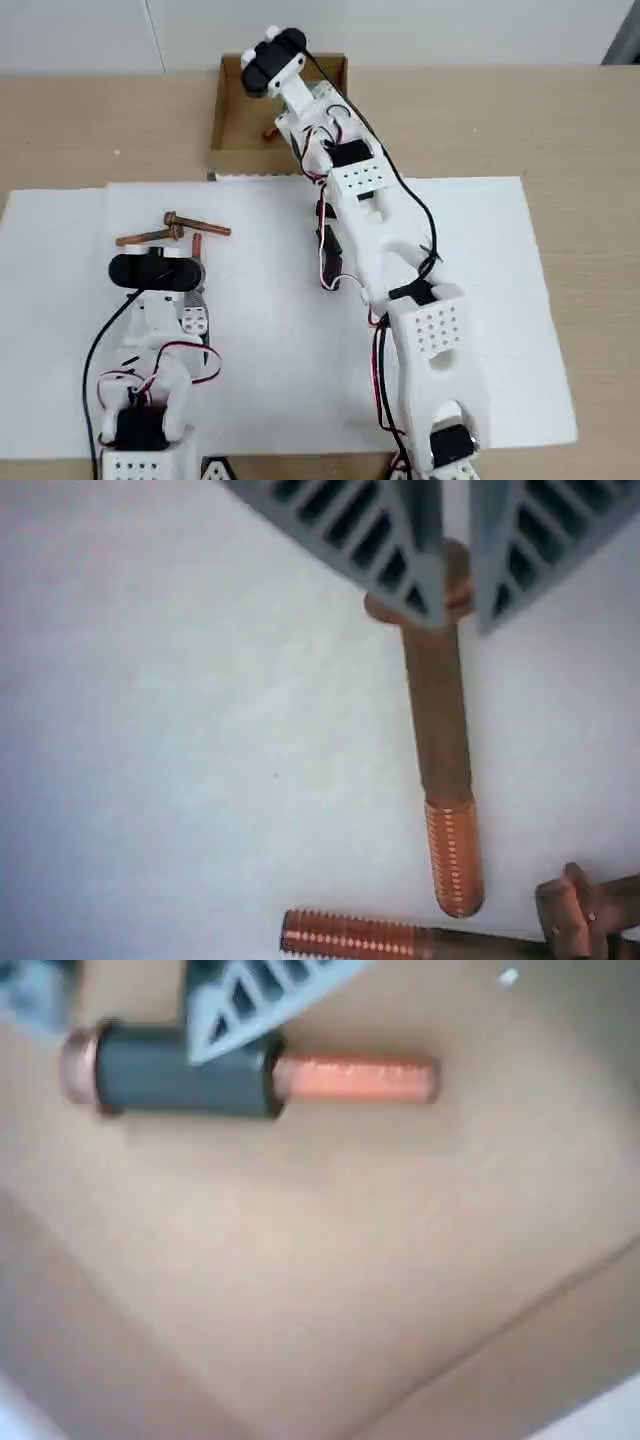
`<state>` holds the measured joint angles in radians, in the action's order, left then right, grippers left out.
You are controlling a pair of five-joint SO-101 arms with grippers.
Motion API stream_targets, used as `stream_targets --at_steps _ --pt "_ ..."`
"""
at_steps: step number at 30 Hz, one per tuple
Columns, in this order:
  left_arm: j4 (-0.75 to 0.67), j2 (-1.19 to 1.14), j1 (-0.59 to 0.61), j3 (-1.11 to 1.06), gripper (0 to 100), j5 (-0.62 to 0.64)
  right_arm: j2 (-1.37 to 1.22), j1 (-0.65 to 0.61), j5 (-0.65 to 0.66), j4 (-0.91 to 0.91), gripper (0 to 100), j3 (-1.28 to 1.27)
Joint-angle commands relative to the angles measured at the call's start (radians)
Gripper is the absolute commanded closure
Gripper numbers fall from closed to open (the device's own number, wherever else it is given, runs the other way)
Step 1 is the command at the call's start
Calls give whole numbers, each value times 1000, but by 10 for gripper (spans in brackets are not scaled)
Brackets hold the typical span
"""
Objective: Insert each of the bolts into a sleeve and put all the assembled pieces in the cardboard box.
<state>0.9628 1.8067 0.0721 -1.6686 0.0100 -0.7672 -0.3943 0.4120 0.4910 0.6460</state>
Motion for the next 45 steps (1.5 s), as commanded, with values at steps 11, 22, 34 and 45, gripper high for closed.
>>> stream_targets --at_steps 11,22,34,45 --pt "-17 9 6 4 994 -5 280 -12 8 532 995 120" --pt "-17 9 6 4 994 -3 397 -7 6 889 995 121" --pt "-17 9 8 4 994 0 323 2 204 1109 995 118" --pt "-17 11 9 4 994 0 156 8 400 1079 880 121"
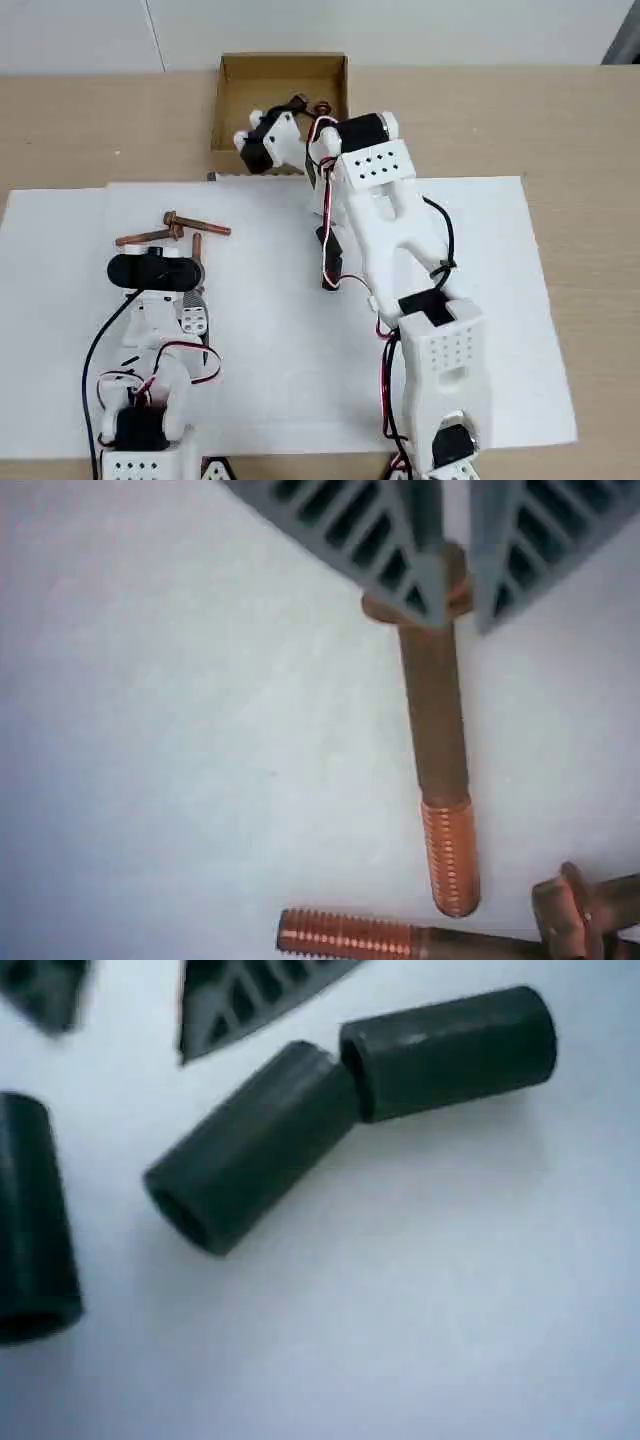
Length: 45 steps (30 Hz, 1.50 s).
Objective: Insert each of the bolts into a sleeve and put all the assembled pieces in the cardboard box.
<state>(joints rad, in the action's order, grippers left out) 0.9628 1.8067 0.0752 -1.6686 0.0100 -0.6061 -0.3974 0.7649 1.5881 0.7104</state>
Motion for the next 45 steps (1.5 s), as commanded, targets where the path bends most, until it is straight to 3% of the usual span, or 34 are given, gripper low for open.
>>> stream_targets --at_steps 1,11,27,34,41,45 --pt "-17 11 6 4 994 2 -15 16 60 -38 880 57" --pt "-17 11 6 4 994 2 -111 47 121 -173 880 57" --pt "-17 11 6 4 994 2 -205 44 143 -216 882 57" --pt "-17 11 6 4 994 2 -234 27 137 -216 996 57" --pt "-17 11 6 4 994 2 -220 25 133 -206 995 60" --pt "-17 11 6 4 994 2 -130 27 58 -171 995 60"
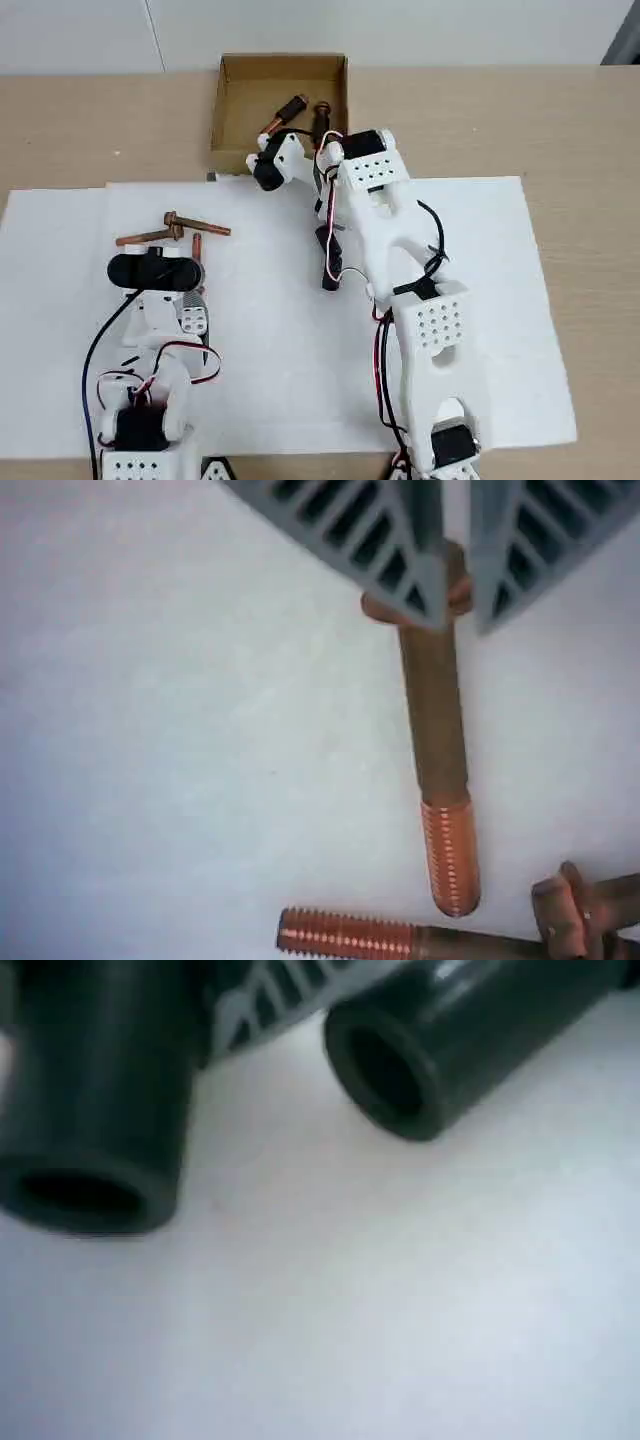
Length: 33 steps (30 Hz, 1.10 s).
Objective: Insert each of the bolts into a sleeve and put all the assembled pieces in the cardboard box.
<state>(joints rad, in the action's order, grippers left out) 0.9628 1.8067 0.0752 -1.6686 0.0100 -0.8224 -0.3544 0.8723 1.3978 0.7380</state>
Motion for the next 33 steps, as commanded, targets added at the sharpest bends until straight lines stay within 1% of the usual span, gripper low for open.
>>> stream_targets --at_steps 1,4,9,12,17,20,24,26,28,33 --pt "-17 11 6 4 994 2 110 -16 -58 35 995 32" --pt "-17 11 6 4 994 2 182 -16 -101 88 995 32" --pt "-17 11 5 4 994 2 292 -2 -192 231 995 32" --pt "-17 11 3 4 994 0 364 12 -299 305 995 31" --pt "-17 11 0 4 994 -3 527 42 -528 320 995 25" --pt "-17 11 0 4 994 -3 634 42 -621 321 995 0" --pt "-17 11 5 4 994 -2 823 45 -710 321 995 -146" --pt "-15 11 6 4 994 0 932 71 -741 320 995 -252" --pt "-15 11 6 4 994 0 1032 102 -764 317 995 -358" --pt "-15 11 2 4 994 -3 1247 236 -770 312 995 -617"
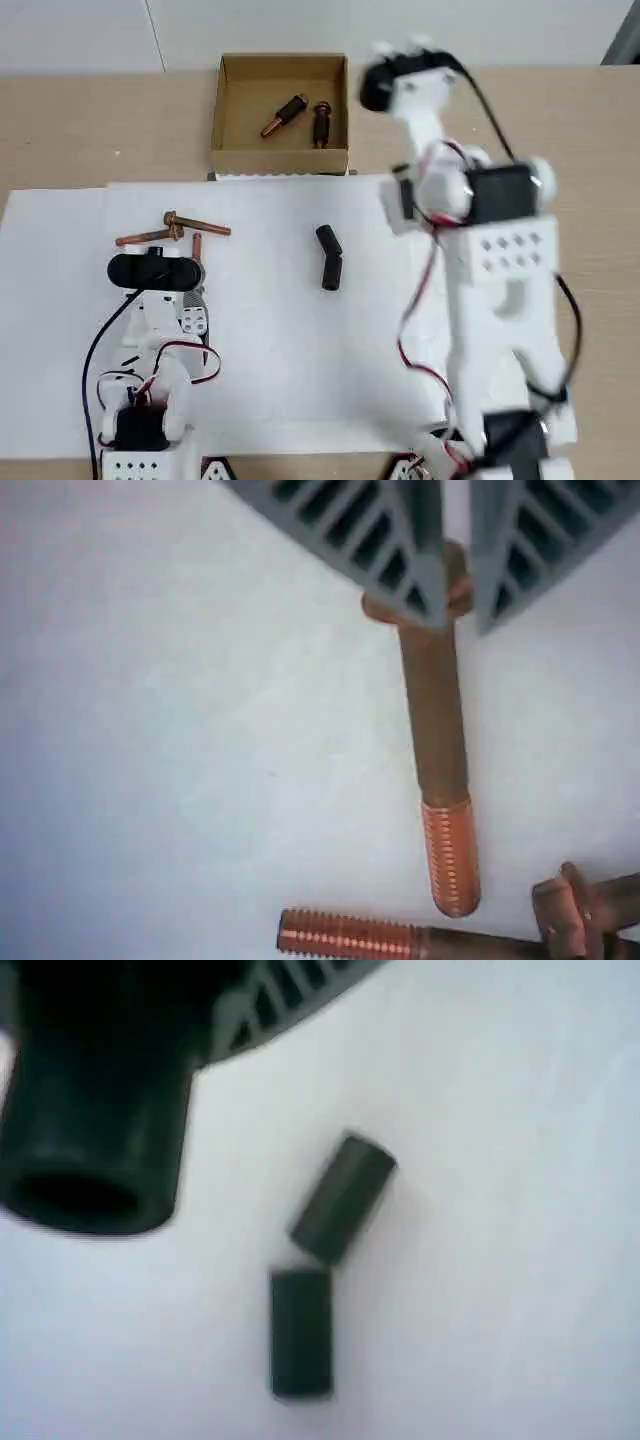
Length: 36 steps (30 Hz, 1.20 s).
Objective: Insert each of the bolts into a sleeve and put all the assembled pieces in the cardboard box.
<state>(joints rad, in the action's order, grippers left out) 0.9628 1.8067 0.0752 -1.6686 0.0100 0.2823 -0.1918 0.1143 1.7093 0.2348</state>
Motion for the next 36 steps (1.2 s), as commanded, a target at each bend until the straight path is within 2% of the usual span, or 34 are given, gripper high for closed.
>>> stream_targets --at_steps 1,4,9,11,20,24,29,36 --pt "-15 11 2 4 994 -3 179 105 -14 -2 995 -167" --pt "-17 11 3 5 994 -2 277 202 -20 -25 995 -322" --pt "-8 8 8 30 994 2 438 355 -114 -147 995 -557" --pt "43 8 6 96 994 2 507 392 -120 -213 995 -663" --pt "249 -9 6 418 994 0 840 421 -114 -426 995 -1062" --pt "310 -164 8 587 994 2 944 421 -114 -433 995 -1155" --pt "358 -489 8 840 994 2 1021 420 -114 -438 995 -1191" --pt "405 -786 8 1027 994 2 1030 424 -114 -429 995 -1191"
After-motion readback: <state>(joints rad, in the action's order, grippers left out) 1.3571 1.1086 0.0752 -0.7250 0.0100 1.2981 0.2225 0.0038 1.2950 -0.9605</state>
